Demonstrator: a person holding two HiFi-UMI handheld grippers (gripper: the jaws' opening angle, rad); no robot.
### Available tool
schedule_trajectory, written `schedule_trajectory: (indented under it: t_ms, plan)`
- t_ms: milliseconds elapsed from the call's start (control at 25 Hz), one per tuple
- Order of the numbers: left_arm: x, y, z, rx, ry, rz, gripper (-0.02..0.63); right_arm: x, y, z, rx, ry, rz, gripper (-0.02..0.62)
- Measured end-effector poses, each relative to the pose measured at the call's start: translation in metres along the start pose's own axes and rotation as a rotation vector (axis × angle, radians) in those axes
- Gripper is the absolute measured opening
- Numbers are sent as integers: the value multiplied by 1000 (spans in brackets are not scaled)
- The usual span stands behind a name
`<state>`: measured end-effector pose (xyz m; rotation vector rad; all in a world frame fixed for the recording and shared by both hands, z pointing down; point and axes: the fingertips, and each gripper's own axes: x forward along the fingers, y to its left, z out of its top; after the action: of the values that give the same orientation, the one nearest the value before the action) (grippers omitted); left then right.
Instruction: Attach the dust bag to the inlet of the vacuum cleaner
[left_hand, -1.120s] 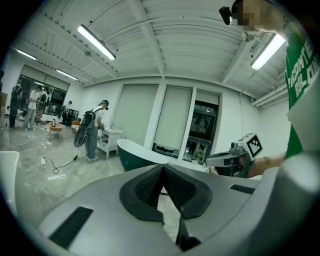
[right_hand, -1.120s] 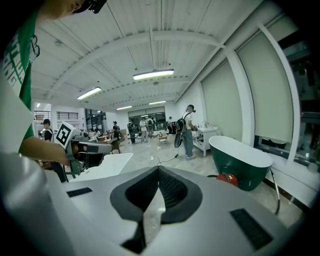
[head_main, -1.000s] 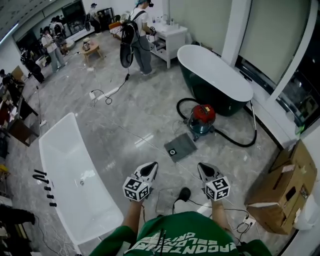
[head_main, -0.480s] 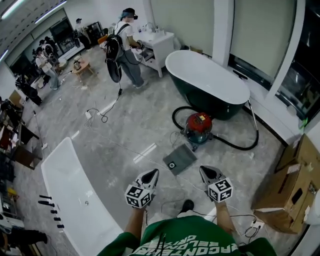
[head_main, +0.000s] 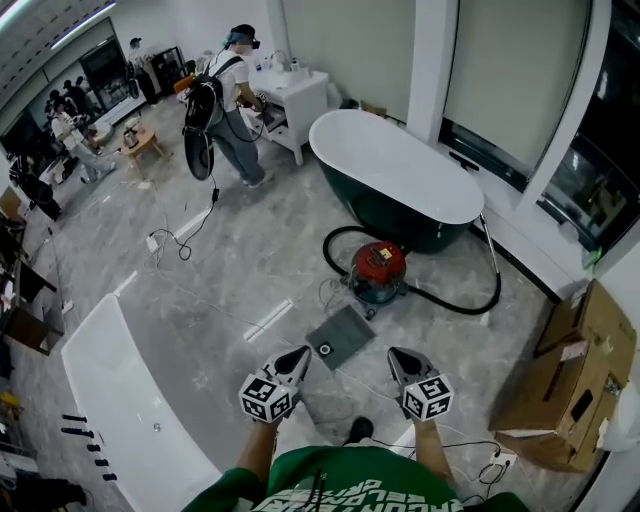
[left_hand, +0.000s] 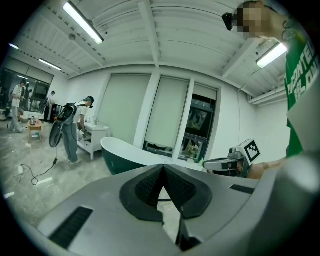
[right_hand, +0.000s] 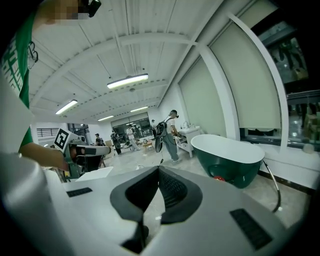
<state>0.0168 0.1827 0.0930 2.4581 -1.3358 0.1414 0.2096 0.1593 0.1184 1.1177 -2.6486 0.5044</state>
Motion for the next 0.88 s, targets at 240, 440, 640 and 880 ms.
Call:
schedule_trajectory:
  t_ms: [240, 440, 640, 880]
  plan:
    - [54, 64, 19, -6, -12, -131, 3, 61, -18, 27, 5, -7, -97, 9]
    - [87, 127, 54, 4, -2, -261, 3, 125, -8, 67, 16, -27, -152, 9]
    - [107, 187, 81, 50, 19, -350, 3, 186, 11, 102, 17, -41, -188, 9]
    - [118, 239, 86, 16, 10, -430, 3, 229, 29, 111, -5, -1, -250, 9]
